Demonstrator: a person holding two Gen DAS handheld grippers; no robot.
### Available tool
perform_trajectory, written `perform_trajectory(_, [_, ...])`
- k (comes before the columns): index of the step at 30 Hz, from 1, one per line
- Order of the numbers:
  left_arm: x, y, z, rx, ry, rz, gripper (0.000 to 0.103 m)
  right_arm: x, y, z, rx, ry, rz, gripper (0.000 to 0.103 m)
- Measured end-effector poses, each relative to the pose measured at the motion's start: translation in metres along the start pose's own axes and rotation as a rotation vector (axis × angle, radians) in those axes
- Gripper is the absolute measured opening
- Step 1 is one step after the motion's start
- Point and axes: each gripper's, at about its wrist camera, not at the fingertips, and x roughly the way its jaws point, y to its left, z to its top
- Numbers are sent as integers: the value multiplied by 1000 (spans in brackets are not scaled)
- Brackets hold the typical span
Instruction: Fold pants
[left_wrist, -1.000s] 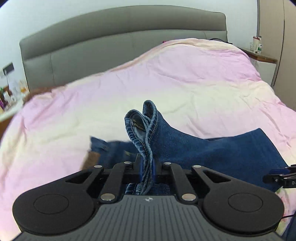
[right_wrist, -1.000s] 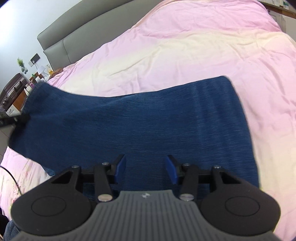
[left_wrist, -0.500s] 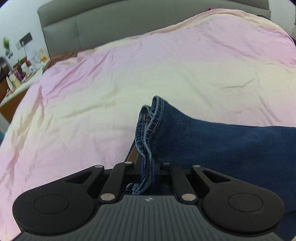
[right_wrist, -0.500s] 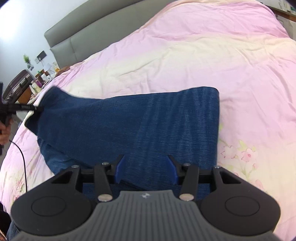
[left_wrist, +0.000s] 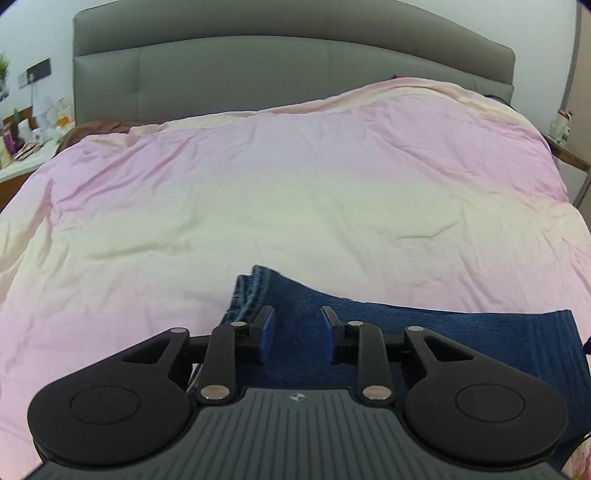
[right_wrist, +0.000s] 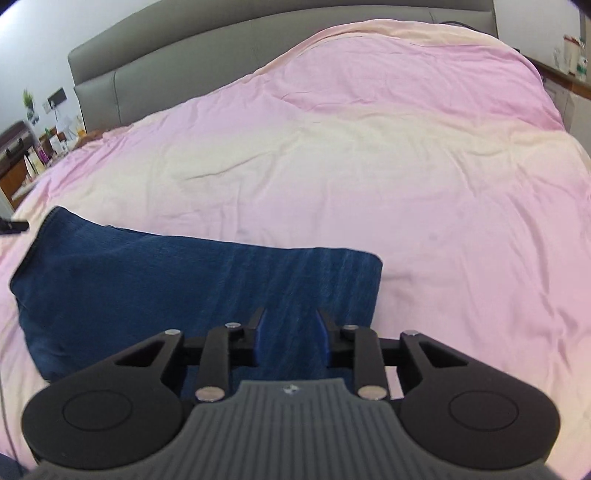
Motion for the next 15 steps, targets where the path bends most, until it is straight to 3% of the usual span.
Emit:
perform_trajectory(3, [37,-15,0,50,48,70,19,15,-3,9,2,14,-7,18])
perform_trajectory(7, [78,4,-6,-59,74,120,6,37,-8,15,8,20,-33,18])
perform_trajectory(9, [89,16,-11,-110,92,114,6,54,-18,15,20,43,-55,7])
perform_trajectory(11, [99,17,-14,-96,102,127,6,72,-28,15,42,83,-53,0])
perform_trajectory(15, [115,17,-16,-97,119,154,7,97,-41,14,71,131,-40,0])
